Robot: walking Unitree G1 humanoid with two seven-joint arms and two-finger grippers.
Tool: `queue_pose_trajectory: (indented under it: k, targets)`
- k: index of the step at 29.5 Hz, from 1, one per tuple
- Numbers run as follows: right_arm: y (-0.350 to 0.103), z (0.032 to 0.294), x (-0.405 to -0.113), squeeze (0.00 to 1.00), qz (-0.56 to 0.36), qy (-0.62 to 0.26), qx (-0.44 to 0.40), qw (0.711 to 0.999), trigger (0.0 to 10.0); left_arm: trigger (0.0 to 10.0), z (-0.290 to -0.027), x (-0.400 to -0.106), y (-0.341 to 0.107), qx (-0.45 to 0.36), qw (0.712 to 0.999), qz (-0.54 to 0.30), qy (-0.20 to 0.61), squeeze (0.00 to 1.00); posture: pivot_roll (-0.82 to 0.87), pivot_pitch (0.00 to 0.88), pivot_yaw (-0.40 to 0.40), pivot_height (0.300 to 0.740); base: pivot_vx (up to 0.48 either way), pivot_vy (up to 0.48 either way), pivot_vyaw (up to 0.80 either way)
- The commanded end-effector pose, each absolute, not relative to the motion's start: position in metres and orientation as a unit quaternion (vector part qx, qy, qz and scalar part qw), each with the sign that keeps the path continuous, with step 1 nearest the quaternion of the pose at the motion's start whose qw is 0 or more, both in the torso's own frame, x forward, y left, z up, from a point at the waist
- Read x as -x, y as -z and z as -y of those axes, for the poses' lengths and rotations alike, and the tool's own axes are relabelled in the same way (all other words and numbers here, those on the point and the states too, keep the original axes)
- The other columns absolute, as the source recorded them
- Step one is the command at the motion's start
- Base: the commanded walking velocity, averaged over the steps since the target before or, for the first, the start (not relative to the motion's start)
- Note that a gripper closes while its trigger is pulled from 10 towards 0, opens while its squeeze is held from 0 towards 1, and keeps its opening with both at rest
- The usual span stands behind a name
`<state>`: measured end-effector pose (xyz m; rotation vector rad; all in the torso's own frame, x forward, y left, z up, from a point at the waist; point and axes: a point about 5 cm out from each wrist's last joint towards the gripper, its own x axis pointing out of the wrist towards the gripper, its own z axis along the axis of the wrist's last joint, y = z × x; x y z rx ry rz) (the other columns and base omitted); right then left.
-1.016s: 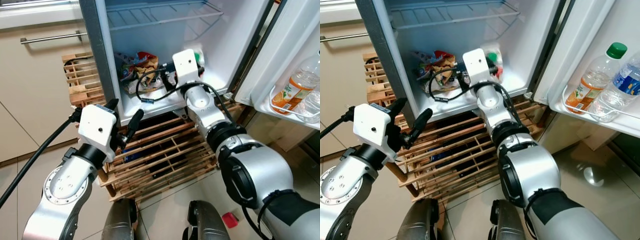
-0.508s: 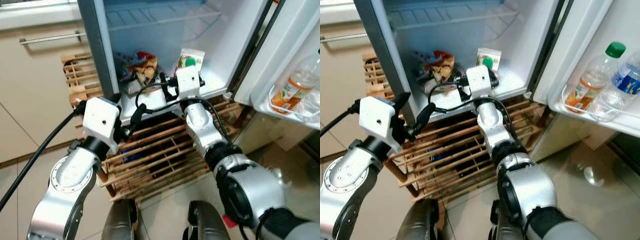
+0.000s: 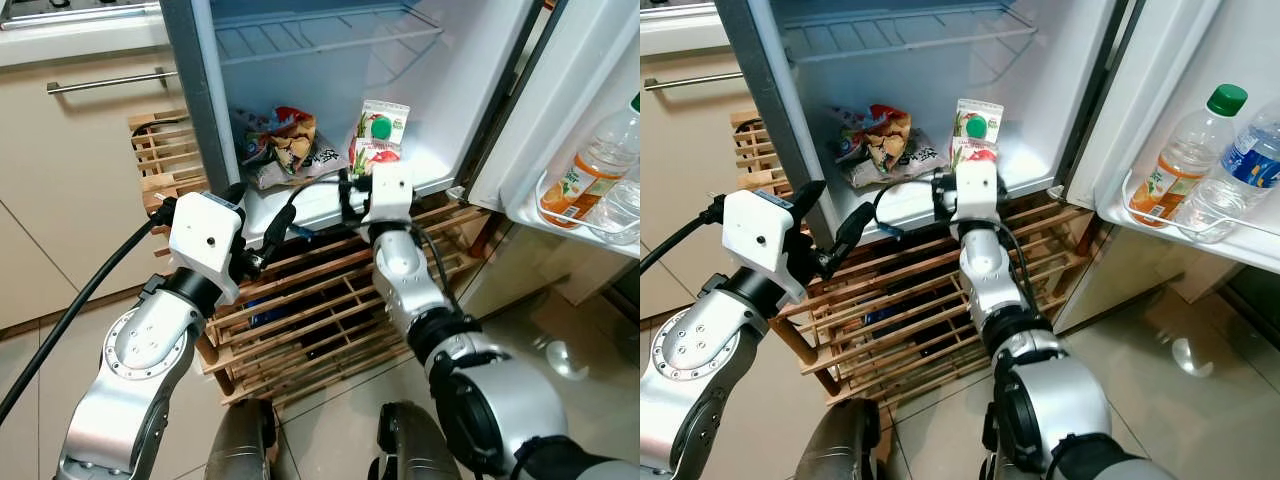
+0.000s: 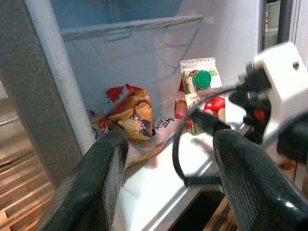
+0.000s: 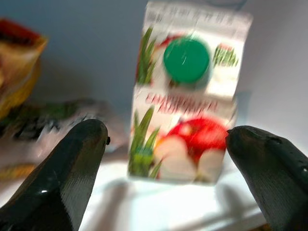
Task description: Restocking fridge
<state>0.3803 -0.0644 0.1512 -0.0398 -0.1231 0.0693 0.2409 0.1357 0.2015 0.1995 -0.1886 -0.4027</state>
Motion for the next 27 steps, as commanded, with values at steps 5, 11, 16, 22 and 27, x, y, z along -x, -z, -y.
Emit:
queue_pose_trajectory:
  k: [5,11,16,22,27]
  targets:
    - [-0.149,0.073,-0.386,0.35,0.025,-0.012,0.045,0.999,10.0,10.0,-0.135,-0.234,-0.196,-0.101,0.967,0.077,0.22,0.0,0.17,0.023,-0.001,0.638,0.0,0.0,0.0]
    - [-0.149,0.09,-0.393,0.35,-0.005,0.009,0.089,0.996,10.0,10.0,-0.128,-0.23,-0.192,-0.094,0.964,0.065,0.239,0.0,0.17,0.038,0.003,0.638,0.0,0.0,0.0]
    - [-0.16,0.101,-0.399,0.35,0.007,0.008,0.144,0.989,10.0,10.0,-0.129,-0.231,-0.193,-0.093,0.965,0.064,0.239,0.0,0.17,0.048,0.009,0.638,0.0,0.0,0.0]
    - [-0.185,0.112,-0.406,0.35,0.067,0.036,0.255,0.964,10.0,10.0,-0.129,-0.233,-0.19,-0.093,0.964,0.059,0.24,0.0,0.17,0.039,0.007,0.638,0.0,0.0,0.0]
    - [-0.184,0.123,-0.405,0.36,0.091,0.088,0.357,0.925,10.0,10.0,-0.129,-0.236,-0.191,-0.092,0.966,0.062,0.235,0.0,0.16,0.033,0.006,0.638,0.0,0.0,0.0]
